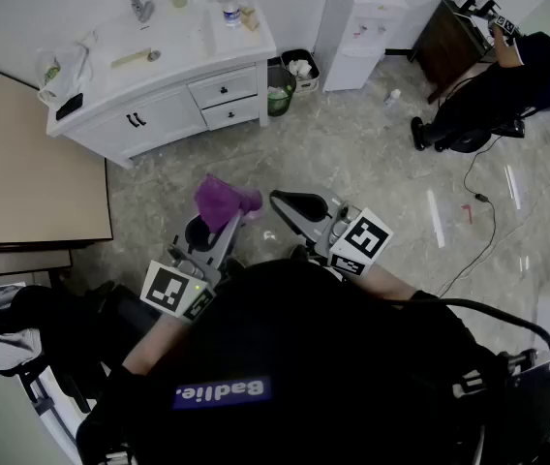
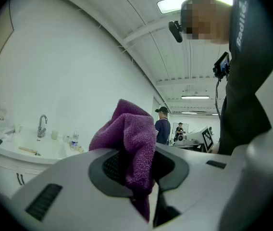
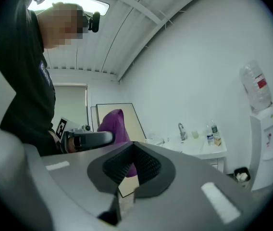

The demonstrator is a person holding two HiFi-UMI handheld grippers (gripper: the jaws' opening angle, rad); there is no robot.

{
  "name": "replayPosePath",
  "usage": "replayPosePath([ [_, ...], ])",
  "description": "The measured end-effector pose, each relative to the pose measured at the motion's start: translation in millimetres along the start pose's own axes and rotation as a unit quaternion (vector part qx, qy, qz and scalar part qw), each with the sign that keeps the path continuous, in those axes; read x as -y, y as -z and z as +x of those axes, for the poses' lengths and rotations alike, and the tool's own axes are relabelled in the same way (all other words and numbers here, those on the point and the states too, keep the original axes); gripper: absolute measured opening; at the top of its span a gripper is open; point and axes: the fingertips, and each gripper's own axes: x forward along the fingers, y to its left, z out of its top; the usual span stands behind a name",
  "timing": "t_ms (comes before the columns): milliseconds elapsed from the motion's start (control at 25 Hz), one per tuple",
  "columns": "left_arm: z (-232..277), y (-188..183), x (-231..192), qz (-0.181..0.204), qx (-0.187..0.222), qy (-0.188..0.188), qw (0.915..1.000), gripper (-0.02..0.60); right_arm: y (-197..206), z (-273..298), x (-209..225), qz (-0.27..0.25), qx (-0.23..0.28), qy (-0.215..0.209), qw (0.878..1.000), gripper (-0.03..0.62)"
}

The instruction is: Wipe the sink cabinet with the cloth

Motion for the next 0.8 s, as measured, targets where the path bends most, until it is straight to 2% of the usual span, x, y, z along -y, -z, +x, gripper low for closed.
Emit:
replayPosePath([
  [440,-4,2,11,0.001,-0.001,0.005,1.0,0.087,1,-5,-8,0.003,-0.006,-0.005,1.0,-0.006],
  [800,3,5,15,0.008,-0.009,-0.012,0.9999,0.087,-5,-19,4,0.018,0.011,-0.004,1.0,-0.006],
])
